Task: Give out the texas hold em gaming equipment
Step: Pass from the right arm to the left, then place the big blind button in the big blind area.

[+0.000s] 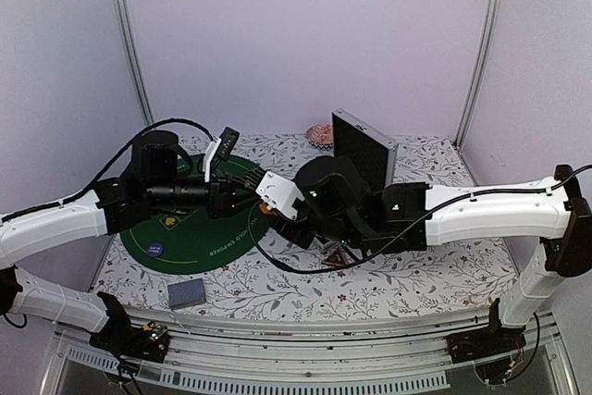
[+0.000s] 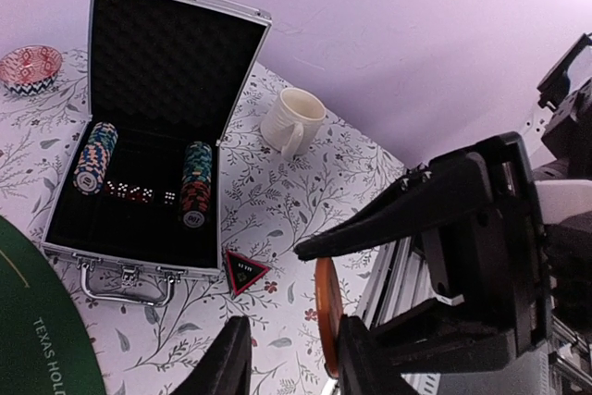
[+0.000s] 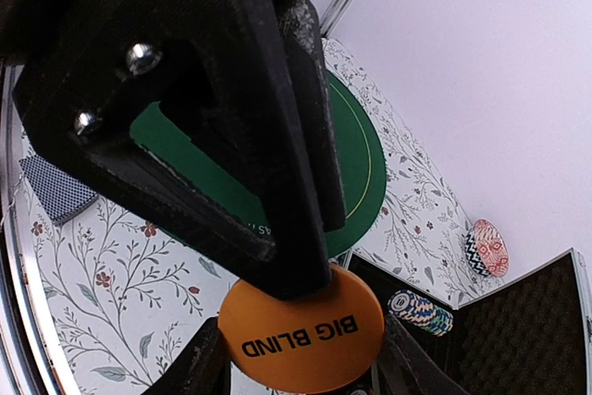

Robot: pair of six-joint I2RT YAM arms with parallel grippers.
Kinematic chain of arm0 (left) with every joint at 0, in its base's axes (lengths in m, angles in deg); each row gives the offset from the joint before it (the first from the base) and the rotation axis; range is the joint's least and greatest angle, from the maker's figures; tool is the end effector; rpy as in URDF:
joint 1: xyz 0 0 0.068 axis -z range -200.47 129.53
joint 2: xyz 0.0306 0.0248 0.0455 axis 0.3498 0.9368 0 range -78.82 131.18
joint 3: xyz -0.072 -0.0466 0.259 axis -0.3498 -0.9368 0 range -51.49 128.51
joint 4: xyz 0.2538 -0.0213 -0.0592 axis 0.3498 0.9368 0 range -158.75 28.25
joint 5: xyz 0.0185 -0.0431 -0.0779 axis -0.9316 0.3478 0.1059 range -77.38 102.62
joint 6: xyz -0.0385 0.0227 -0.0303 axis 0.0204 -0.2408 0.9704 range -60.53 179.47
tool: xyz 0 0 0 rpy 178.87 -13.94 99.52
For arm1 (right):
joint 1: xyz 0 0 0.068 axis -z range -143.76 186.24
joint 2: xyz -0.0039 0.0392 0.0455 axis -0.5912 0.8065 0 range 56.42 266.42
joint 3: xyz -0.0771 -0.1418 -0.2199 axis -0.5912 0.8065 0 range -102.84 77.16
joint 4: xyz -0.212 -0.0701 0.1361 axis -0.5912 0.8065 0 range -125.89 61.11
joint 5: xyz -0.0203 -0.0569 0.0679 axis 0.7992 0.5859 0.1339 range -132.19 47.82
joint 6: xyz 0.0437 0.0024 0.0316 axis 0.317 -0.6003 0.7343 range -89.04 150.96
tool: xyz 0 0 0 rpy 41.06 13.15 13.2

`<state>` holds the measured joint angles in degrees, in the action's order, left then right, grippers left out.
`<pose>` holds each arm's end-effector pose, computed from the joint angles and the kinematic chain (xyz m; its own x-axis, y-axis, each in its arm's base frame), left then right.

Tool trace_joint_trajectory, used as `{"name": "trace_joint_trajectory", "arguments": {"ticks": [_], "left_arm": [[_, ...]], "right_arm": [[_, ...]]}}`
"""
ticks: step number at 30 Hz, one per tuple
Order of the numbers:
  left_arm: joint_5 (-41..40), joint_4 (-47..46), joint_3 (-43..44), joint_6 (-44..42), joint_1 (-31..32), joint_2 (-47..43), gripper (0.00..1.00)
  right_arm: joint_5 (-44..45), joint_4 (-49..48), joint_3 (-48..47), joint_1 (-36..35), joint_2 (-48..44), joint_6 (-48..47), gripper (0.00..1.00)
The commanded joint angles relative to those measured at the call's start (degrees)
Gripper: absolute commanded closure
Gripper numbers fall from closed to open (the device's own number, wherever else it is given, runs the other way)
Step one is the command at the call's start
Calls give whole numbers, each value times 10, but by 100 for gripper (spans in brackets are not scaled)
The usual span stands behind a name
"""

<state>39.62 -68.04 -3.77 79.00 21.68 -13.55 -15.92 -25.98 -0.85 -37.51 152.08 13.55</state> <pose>0.1832 -0.1876 0.3034 -0.5257 0.0741 -0.8475 0.7872 0.4201 -0.4515 0.1246 0.3716 0.3100 0.1012 -0.6115 -0.7847 -0.7554 0.4660 -0.4606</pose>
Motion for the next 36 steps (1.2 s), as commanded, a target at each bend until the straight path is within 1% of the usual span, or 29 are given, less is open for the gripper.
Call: {"name": "trace_joint_trajectory", "arguments": {"ticks": [1, 3, 5, 7, 9, 13, 14, 15, 16, 18, 19, 20, 23, 25, 28, 30, 32, 36], "left_arm": [[59, -37, -16, 3, 4, 16, 66], [63, -37, -18, 4, 4, 21, 67], [61, -37, -20, 4, 4, 25, 73], [64, -38, -19, 4, 5, 29, 84], [79, -38, -18, 1, 5, 32, 100], [81, -42, -26, 1, 4, 25, 100], [72, -44, -30, 3, 4, 18, 100], [57, -43, -32, 5, 3, 13, 100], [40, -39, -34, 7, 0, 9, 100], [16, -26, -36, 12, -14, 8, 100], [11, -19, -37, 17, -28, 10, 100], [9, -14, -38, 22, -47, 14, 100], [13, -10, -42, 40, -124, 41, 100], [10, -10, -35, 44, -169, 76, 100], [17, -20, -7, 53, -220, 153, 100], [46, -21, 17, 75, -255, 225, 100], [70, -15, 44, 90, -269, 280, 100], [66, -34, 76, 104, -265, 351, 100]], "right_arm": [[9, -15, -13, -6, 6, -7, 70], [9, -17, -11, -6, 6, -5, 70], [8, -21, -8, -6, 5, -6, 70], [8, -23, -5, -7, 4, -5, 70], [8, -24, -4, -6, 5, -6, 70], [20, -25, 4, -6, 3, -7, 70], [25, -27, 8, -6, 2, -7, 65], [32, -29, 12, -6, 1, -6, 55], [44, -31, 17, -6, 0, -5, 41], [67, -33, 27, -6, -1, 3, 18], [77, -34, 33, -5, -5, 6, 7], [86, -35, 39, -4, -10, 11, 0], [85, -35, 62, 5, -31, 33, 1], [79, -35, 75, 12, -51, 53, 1], [76, -40, 97, 17, -75, 72, 1], [79, -35, 103, 17, -84, 82, 1], [81, -19, 103, 17, -91, 93, 1], [86, -12, 125, 16, -108, 112, 1]]}}
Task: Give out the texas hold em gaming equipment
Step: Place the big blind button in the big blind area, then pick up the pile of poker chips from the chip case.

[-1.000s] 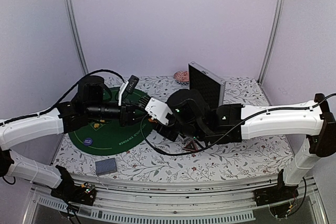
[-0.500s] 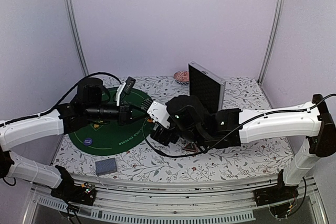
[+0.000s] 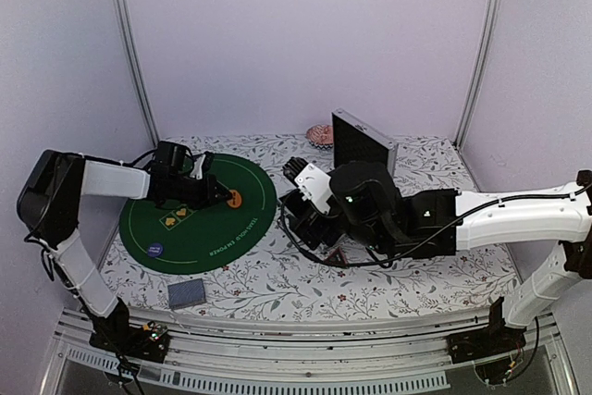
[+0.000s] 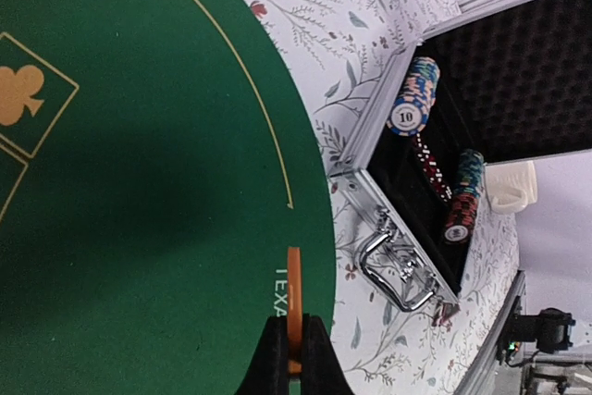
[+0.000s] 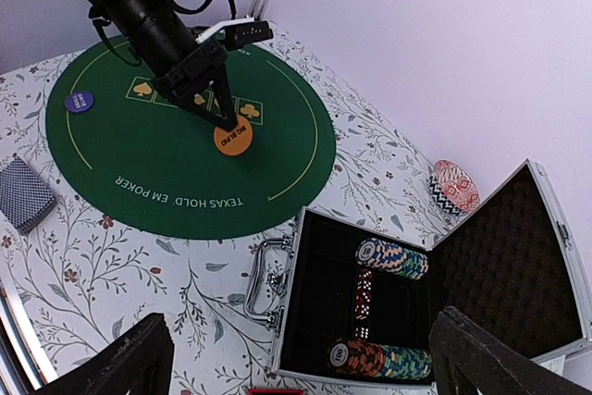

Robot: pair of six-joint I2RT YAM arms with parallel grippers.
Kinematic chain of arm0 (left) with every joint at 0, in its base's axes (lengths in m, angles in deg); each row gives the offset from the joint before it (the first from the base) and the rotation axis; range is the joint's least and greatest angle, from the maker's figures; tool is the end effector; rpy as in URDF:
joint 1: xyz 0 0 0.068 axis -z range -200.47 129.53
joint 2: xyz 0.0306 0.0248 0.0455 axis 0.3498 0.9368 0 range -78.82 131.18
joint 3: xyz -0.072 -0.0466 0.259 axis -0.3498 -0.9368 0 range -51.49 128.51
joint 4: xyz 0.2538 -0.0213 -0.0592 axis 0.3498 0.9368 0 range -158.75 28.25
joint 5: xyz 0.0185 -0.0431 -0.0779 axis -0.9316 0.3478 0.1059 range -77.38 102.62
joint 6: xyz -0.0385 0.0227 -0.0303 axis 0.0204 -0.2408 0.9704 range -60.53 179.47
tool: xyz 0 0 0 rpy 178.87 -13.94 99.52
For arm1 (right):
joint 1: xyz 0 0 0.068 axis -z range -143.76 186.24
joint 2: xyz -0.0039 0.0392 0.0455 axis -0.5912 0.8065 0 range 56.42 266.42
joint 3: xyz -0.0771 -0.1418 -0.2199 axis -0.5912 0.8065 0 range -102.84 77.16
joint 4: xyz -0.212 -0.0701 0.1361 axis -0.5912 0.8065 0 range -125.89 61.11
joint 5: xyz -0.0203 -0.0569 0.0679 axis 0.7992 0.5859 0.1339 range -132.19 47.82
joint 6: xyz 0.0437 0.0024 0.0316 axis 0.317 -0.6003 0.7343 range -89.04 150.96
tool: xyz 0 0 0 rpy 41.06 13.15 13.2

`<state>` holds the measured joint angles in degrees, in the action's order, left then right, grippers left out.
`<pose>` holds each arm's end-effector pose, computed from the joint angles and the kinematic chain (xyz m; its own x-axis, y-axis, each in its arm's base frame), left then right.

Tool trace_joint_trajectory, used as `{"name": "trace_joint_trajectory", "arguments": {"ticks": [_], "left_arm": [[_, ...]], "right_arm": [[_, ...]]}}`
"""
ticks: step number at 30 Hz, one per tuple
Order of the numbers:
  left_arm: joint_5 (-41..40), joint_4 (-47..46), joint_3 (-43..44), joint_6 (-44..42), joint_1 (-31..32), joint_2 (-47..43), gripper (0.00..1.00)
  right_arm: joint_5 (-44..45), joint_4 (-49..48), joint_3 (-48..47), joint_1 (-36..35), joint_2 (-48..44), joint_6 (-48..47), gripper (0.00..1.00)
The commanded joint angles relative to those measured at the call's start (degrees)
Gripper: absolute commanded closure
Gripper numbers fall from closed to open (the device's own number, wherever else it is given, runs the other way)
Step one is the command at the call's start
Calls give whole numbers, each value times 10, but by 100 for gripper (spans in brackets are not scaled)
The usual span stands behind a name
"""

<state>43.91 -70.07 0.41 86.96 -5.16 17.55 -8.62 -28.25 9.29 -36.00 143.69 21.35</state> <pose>0.3253 -0.1083 0.1755 -0.8580 -0.1740 -0.4833 0.2200 0.7257 -0.6519 0.1257 0.3282 0.3052 -0.0293 -0.5475 -0.8363 -0.6574 0.6408 -0.3965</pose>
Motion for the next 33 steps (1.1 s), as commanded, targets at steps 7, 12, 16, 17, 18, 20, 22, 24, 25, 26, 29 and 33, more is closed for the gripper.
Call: {"name": "trace_joint_trajectory", "arguments": {"ticks": [7, 12, 16, 17, 18, 20, 22, 24, 25, 26, 29, 33], "left_arm": [[41, -11, 127, 34, 15, 153, 100], [44, 4, 163, 27, 29, 213, 100], [32, 10, 159, 23, 29, 220, 91], [27, 14, 158, 19, 29, 219, 86], [24, 17, 157, 17, 29, 218, 76], [16, 24, 155, 12, 29, 212, 62], [3, 42, 155, 3, 30, 199, 49], [-19, 61, 155, -7, 30, 183, 37], [-32, 71, 155, -12, 30, 173, 32], [-44, 79, 154, -15, 30, 159, 27], [-75, 99, 144, -24, 34, 108, 9], [-98, 133, 141, -40, 38, 32, 2]], "right_arm": [[10, 11, 41, 2, -42, 43, 1], [12, 12, 46, 1, -49, 45, 1], [15, 16, 50, 2, -52, 51, 1], [15, 16, 50, 2, -52, 53, 1], [15, 17, 50, 2, -52, 53, 1], [15, 17, 49, 1, -51, 55, 1], [16, 18, 47, 2, -50, 55, 1], [16, 19, 44, 5, -52, 57, 1], [14, 21, 44, 8, -52, 59, 1], [7, 24, 44, 14, -54, 64, 1], [-49, 50, 33, 52, -63, 92, 1], [-187, 114, -4, 137, -54, 163, 1]]}}
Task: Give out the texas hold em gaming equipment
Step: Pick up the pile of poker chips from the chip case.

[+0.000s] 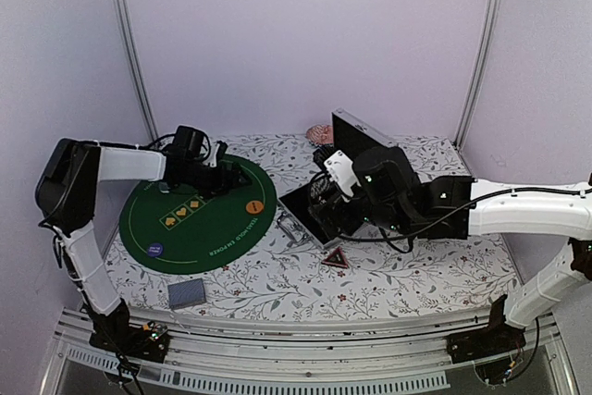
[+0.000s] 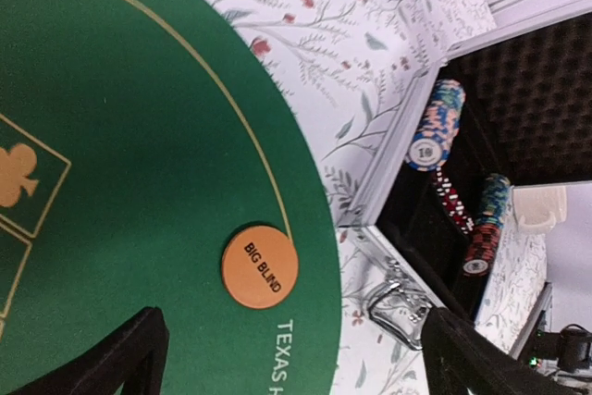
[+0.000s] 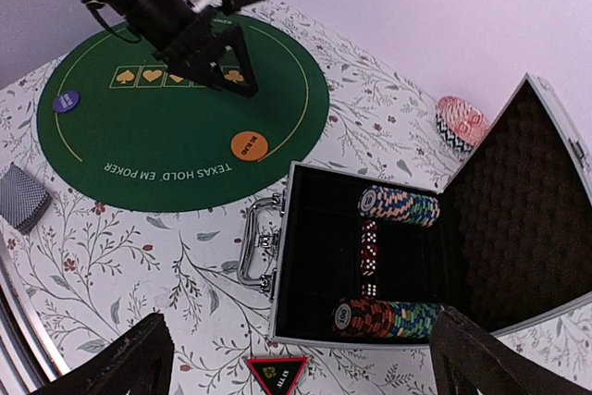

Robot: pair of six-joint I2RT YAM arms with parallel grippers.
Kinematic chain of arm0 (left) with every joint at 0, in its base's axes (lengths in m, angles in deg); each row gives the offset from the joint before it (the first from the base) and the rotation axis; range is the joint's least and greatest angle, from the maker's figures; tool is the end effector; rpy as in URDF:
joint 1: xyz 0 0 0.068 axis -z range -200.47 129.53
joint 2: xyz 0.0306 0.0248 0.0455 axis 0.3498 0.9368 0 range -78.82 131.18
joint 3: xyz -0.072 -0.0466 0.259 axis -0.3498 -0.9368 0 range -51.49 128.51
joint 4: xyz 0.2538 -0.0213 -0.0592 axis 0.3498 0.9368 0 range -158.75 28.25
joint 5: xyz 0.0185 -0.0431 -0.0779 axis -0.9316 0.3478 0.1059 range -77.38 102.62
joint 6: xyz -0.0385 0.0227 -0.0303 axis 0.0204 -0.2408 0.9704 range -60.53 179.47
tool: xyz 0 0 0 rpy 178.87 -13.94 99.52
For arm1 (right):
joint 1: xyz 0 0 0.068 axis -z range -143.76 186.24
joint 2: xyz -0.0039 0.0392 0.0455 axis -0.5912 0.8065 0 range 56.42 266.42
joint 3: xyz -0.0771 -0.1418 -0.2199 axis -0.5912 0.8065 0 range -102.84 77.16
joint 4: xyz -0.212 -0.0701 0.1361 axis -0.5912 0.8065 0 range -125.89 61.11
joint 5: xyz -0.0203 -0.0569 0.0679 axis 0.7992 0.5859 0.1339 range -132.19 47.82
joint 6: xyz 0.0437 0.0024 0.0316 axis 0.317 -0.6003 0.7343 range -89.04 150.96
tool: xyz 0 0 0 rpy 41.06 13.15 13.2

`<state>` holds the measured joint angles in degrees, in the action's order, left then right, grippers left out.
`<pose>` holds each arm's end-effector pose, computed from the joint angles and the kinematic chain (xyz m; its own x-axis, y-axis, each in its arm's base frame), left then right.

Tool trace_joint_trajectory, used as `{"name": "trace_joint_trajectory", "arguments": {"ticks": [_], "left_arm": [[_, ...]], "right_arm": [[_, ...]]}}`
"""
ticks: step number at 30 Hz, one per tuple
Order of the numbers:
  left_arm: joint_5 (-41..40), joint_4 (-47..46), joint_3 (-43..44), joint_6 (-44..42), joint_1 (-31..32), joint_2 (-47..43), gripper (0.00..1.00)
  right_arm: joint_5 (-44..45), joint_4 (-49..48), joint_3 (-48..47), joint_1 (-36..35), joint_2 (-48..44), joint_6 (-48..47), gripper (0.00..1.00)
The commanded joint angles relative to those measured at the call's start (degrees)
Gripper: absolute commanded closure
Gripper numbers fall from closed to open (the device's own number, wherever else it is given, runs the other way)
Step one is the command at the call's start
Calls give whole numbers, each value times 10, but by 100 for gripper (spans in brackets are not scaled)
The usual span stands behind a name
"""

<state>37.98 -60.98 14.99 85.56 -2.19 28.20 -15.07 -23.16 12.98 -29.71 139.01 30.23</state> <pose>0.3685 -0.1378 0.1729 -0.8804 -0.1276 -0.4567 0.1858 0.7933 -0.5798 0.1484 0.2928 0.3001 -0.2024 -0.4813 -0.8529 -0.6564 0.7130 -0.2465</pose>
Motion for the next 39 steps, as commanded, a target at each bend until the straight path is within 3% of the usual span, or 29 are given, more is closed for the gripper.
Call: {"name": "trace_joint_trajectory", "arguments": {"ticks": [1, 5, 11, 15, 21, 39], "left_arm": [[-40, 53, -2, -33, 9, -97, 2], [-67, 109, 18, -71, 12, -180, 2], [-123, 153, 1, -119, 12, -283, 2], [-126, 148, -29, -140, 12, -321, 2], [-147, 136, -59, -168, 11, -334, 2], [-142, 117, -90, -185, 5, -337, 2]], "right_arm": [[-146, 81, -46, 95, 1, 88, 1], [-171, 180, -124, 140, 61, 119, 6], [-179, 273, -208, 181, 178, 136, 26], [-194, 319, -275, 200, 260, 140, 27], [-191, 376, -346, 200, 344, 138, 22], [-171, 420, -382, 200, 407, 153, 40]]}}
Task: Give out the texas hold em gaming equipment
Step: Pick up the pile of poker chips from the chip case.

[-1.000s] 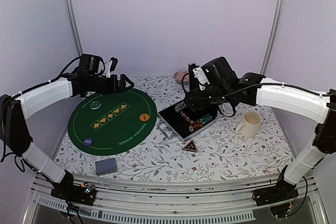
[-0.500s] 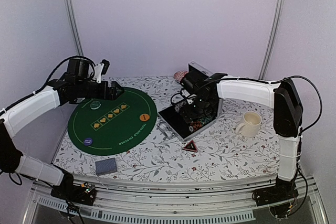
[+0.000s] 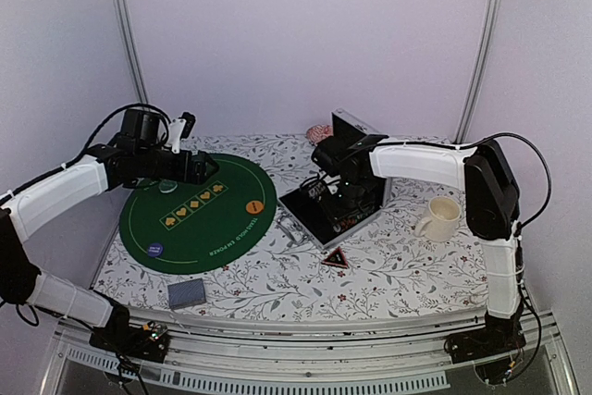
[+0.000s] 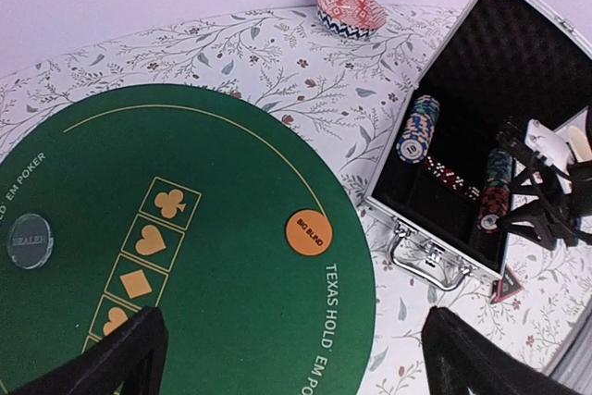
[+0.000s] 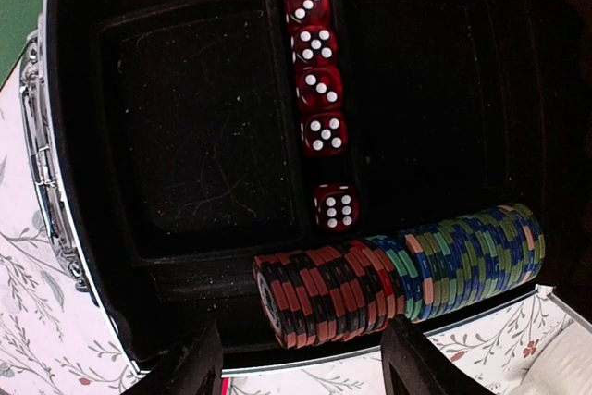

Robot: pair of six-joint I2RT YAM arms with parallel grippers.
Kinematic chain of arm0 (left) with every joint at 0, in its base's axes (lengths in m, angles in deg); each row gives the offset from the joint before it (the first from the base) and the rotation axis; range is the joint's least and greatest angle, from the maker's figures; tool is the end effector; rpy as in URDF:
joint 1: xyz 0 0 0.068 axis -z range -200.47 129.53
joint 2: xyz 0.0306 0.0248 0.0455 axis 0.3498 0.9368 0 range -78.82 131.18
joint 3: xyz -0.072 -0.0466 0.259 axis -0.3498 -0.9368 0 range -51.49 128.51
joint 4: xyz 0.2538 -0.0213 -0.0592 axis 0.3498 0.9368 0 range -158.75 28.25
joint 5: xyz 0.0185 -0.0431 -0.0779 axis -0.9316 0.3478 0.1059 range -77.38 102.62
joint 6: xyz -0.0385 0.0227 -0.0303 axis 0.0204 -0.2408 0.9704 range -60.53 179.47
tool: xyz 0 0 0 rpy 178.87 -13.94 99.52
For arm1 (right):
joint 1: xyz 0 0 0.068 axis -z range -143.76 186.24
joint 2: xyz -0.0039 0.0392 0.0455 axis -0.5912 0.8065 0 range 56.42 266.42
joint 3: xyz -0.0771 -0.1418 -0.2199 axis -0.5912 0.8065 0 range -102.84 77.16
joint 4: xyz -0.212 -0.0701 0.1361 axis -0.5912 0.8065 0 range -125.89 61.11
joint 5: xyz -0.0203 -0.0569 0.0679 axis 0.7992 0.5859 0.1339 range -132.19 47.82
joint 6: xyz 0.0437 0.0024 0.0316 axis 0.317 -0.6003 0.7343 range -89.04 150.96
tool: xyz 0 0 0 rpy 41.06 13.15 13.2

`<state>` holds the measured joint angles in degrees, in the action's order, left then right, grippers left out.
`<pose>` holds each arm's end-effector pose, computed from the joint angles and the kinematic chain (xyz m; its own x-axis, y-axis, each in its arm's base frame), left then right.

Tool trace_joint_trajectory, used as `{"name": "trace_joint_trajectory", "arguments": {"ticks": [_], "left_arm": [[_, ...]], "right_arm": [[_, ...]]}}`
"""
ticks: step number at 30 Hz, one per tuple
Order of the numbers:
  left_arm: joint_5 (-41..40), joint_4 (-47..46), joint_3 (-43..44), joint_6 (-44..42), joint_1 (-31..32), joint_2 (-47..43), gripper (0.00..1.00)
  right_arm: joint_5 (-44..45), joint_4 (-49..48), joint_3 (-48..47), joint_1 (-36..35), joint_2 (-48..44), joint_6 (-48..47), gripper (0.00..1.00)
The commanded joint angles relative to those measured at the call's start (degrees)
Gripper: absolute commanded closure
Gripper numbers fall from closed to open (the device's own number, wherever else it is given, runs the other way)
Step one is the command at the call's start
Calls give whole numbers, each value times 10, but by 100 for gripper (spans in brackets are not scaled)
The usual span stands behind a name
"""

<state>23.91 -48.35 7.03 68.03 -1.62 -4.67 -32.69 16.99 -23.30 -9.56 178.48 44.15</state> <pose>0.2704 -0.0997 0.2951 -0.6199 0.0575 -0.7826 0.3787 0.8954 -0.2343 0.3103 0.3108 0.1977 -0.8083 -0.5084 -0.2969 -0.5052 0.8579 -0.0937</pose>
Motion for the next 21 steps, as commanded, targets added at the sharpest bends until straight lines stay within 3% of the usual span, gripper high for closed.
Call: {"name": "trace_joint_trajectory", "arguments": {"ticks": [1, 21], "left_arm": [[0, -9, -11, -10, -2, -8, 2], [11, -11, -13, -6, -7, -6, 2]], "right_arm": [[5, 20, -19, -1, 13, 16, 41], [-25, 5, -27, -29, 46, -5, 47]]}}
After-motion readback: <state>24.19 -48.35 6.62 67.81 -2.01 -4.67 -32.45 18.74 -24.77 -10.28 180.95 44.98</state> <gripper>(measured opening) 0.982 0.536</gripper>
